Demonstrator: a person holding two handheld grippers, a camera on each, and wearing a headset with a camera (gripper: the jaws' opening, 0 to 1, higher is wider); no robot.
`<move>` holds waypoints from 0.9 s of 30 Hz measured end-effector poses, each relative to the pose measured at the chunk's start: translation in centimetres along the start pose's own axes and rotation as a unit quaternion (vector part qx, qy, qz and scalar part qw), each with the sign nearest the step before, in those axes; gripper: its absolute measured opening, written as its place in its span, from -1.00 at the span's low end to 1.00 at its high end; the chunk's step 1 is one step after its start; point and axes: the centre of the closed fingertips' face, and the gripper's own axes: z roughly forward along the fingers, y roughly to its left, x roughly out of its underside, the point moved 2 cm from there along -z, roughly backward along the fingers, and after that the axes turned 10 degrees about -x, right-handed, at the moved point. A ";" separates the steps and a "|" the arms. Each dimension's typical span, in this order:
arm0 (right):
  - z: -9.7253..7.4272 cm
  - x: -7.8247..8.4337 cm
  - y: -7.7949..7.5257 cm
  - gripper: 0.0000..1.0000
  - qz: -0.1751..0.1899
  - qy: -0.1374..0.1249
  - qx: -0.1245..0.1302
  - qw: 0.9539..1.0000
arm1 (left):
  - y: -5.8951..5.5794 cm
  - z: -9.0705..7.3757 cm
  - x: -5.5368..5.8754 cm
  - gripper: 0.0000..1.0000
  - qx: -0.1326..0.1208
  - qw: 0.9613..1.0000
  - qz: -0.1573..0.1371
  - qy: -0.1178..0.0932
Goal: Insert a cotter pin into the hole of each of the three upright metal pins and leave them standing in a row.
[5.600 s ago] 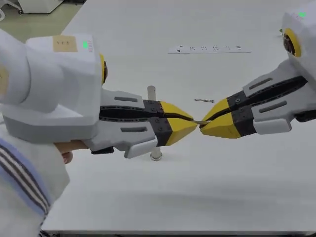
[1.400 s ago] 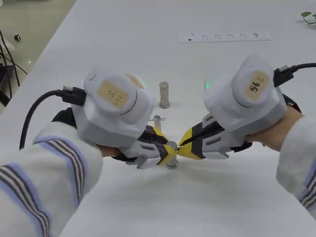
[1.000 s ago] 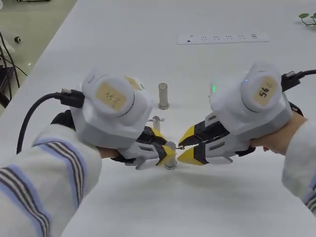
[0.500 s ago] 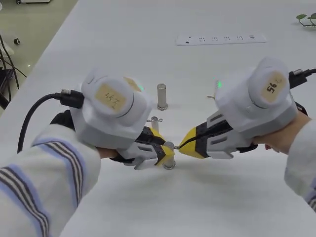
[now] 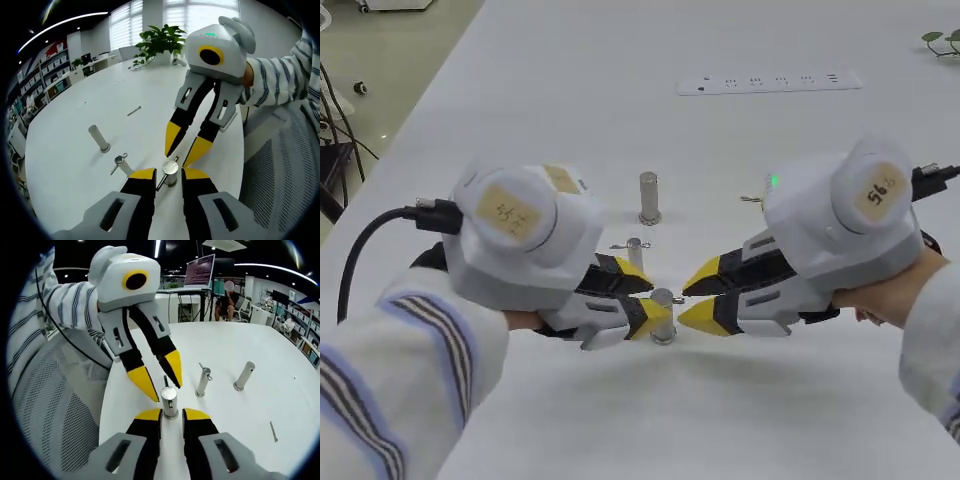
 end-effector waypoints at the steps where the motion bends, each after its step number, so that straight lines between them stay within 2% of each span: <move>1: 0.1 0.0 0.0 -0.76 0.000 -0.007 0.000 1.000 | 0.1 -0.2 0.1 -0.52 -0.003 1.000 -0.005 -0.004; 3: 0.6 -0.6 0.1 -0.75 -0.026 -0.035 -0.003 0.999 | 0.2 -0.7 0.3 -0.36 -0.007 1.000 -0.021 -0.013; 4: 0.7 -0.7 0.3 -0.76 -0.027 -0.042 -0.005 0.999 | 0.2 -1.1 0.4 -0.32 -0.008 0.999 -0.031 -0.019; 5: 0.9 -0.6 0.5 -0.77 -0.025 -0.045 -0.009 0.999 | 0.2 -1.3 0.6 -0.29 -0.009 0.999 -0.036 -0.022; 7: 1.2 -0.6 0.5 -0.74 -0.030 -0.048 -0.010 0.998 | 0.6 -1.8 0.9 -0.29 -0.027 0.998 -0.045 -0.032; 9: 1.5 -0.5 0.4 -0.72 -0.029 -0.048 -0.011 0.998 | 0.6 -2.2 1.1 -0.20 -0.033 0.996 -0.067 -0.043; 12: 1.9 -0.2 0.2 -0.72 -0.023 -0.044 -0.014 0.999 | 0.8 -2.8 1.2 0.05 -0.044 0.994 -0.087 -0.056; 18: 2.9 0.3 0.0 -0.72 -0.014 -0.041 -0.021 0.999 | 0.3 -3.9 1.0 0.45 -0.040 0.988 -0.121 -0.083; 24: 3.4 0.6 -0.1 -0.72 -0.013 -0.033 -0.021 0.999 | -0.8 -4.3 1.1 0.75 -0.034 0.988 -0.124 -0.091; 26: 3.5 0.6 -0.3 -0.77 -0.016 -0.031 -0.016 0.999 | -1.1 -4.3 1.2 0.97 -0.033 0.987 -0.123 -0.094; 27: 3.5 0.6 -0.4 -0.80 -0.018 -0.030 -0.013 0.999 | -1.3 -4.3 1.2 0.97 -0.032 0.988 -0.122 -0.092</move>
